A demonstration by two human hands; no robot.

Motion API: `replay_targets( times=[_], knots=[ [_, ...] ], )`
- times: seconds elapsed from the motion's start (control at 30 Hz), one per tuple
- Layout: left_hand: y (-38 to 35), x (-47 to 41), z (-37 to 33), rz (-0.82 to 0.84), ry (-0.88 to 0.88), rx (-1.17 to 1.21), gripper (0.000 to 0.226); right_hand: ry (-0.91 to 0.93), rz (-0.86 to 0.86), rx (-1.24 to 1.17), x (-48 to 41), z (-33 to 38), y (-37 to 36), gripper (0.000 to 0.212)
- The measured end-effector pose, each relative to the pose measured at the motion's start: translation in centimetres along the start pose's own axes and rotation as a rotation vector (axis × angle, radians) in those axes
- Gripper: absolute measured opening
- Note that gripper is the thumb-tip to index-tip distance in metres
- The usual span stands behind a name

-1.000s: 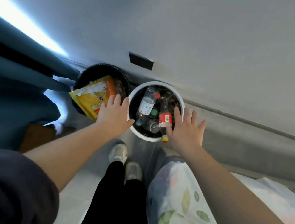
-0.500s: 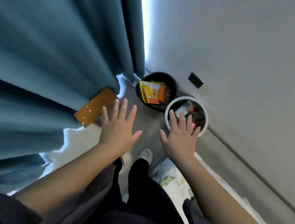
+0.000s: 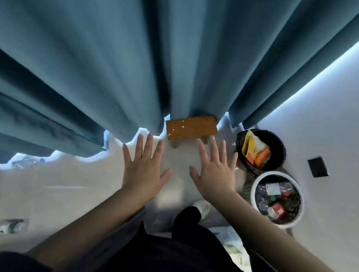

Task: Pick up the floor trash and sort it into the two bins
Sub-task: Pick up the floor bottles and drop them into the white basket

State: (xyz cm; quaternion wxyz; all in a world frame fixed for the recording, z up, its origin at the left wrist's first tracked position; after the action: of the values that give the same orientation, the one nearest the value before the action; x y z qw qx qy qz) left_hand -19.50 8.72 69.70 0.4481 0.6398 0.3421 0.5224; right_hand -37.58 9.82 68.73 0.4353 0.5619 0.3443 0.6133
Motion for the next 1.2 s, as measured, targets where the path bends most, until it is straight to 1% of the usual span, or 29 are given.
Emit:
replay_targets(
  times=[0.1, 0.3, 0.43, 0.63, 0.73, 0.87, 0.97, 1.1, 1.2],
  knots=[
    [-0.4, 2.0, 6.7, -0.038, 0.093, 0.044, 0.076, 0.102, -0.003, 0.065, -0.9, 7.4, -0.3, 0.073],
    [-1.4, 7.3, 21.9, -0.034, 0.306, 0.075, 0.076, 0.268, -0.019, 0.133, -1.6, 24.1, -2.5, 0.072],
    [-2.2, 11.5, 30.3, -0.047, 0.458, 0.15, 0.076, 0.384, -0.003, 0.203, -0.8, 33.0, -3.5, 0.071],
    [-5.3, 16.8, 37.2, -0.028, 0.703, 0.299, 0.077, 0.562, 0.071, 0.313, -0.9, 41.6, -4.8, 0.072],
    [-7.0, 18.9, 39.5, 0.012, 0.825, 0.366, 0.078, 0.645, 0.105, 0.382, -1.7, 45.7, -5.6, 0.072],
    [-8.7, 21.2, 43.6, 0.077, 0.979, 0.451, 0.078, 0.764, 0.164, 0.415, -3.0, 52.2, -7.5, 0.071],
    [-10.0, 21.9, 47.8, 0.109, 1.064, 0.497, 0.078, 0.839, 0.206, 0.451, -4.5, 57.4, -9.2, 0.07],
    [-12.5, 21.2, 55.2, 0.129, 1.167, 0.577, 0.078, 0.95, 0.235, 0.537, -7.7, 65.8, -11.6, 0.07],
    [-15.0, 19.7, 61.1, 0.138, 1.233, 0.66, 0.077, 0.978, 0.272, 0.603, -11.1, 72.7, -14.3, 0.07]
  ],
)
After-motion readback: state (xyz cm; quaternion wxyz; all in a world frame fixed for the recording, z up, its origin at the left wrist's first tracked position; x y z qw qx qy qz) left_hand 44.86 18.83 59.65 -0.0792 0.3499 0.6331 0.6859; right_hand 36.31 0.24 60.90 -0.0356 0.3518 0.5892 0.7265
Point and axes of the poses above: each hand's wrist, its own x-axis away from the middle knuckle, its own y-axis out of the back of the hand, z = x × y, the point moved 1 cm from there along -x, towards the middle knuckle, and after that the axes turned 2 degrees about -y, right-handed, at the moved point
